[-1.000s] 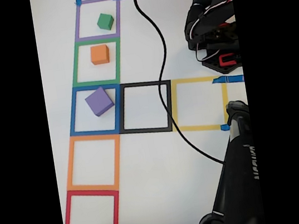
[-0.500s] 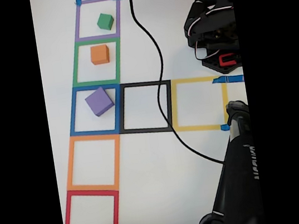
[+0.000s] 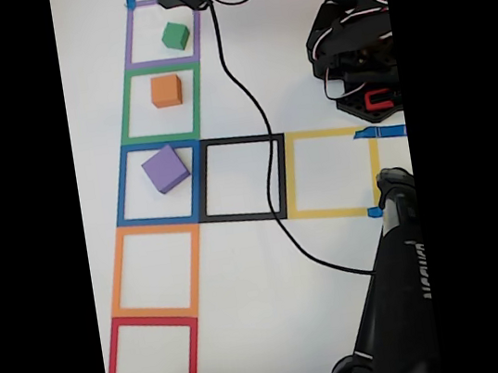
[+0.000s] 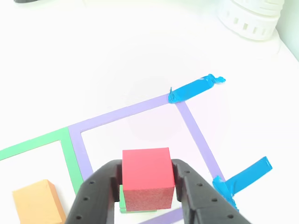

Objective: Tower of hanoi

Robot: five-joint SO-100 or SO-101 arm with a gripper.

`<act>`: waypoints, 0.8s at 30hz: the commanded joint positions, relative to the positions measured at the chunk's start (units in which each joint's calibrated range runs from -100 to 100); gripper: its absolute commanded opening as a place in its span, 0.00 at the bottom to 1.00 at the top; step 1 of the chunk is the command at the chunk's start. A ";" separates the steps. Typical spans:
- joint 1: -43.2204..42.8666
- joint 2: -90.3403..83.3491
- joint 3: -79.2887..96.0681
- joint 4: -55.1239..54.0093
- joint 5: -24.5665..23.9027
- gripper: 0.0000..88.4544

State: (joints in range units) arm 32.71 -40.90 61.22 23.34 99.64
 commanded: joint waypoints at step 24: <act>0.75 18.98 14.87 -41.88 0.36 0.01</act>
State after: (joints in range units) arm 33.53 -23.85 76.27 -14.15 99.64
